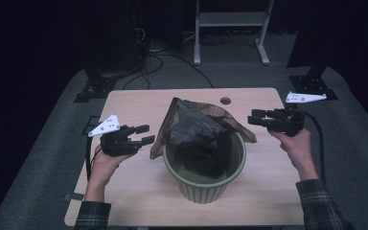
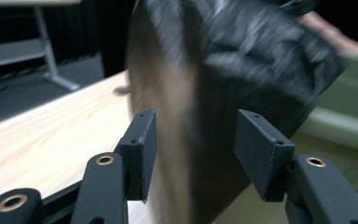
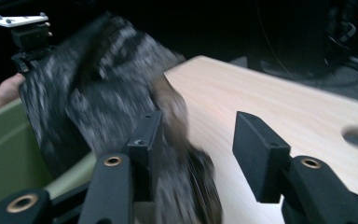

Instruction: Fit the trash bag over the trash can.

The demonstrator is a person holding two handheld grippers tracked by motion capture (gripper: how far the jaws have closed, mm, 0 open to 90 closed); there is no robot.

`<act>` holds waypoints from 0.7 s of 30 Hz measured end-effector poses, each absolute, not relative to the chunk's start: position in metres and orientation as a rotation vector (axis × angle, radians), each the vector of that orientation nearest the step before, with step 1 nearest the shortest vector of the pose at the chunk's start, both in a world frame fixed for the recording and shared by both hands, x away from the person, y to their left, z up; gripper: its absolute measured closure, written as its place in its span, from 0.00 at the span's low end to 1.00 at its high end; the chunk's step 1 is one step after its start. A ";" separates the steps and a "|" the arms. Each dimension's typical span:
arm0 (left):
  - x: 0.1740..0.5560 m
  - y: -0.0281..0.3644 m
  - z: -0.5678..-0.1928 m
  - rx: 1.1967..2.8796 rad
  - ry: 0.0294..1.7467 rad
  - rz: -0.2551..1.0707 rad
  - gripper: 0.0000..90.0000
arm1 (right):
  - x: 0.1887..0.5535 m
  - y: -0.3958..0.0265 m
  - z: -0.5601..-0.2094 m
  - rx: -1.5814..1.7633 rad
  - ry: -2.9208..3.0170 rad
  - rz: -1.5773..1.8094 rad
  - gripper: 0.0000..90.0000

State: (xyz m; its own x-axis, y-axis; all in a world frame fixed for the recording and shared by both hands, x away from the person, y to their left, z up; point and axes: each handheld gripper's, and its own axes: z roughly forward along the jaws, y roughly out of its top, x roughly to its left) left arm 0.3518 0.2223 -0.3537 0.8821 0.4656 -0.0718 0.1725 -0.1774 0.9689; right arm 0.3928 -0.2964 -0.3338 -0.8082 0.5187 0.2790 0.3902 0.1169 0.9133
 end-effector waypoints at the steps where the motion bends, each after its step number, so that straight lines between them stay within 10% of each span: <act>1: 0.352 0.220 -0.351 1.744 0.480 0.278 0.52 | 0.396 -0.290 -0.330 0.903 2.262 1.805 0.57; 11: 0.354 0.207 -0.346 1.728 0.441 0.275 0.52 | 0.433 -0.233 -0.318 0.857 2.398 1.854 0.55; 16: 0.354 0.207 -0.345 1.733 0.444 0.281 0.52 | 0.431 -0.220 -0.323 0.791 2.444 1.759 0.98; 21: 0.354 0.208 -0.341 1.735 0.454 0.277 0.46 | 0.412 -0.227 -0.306 0.704 2.408 1.795 1.00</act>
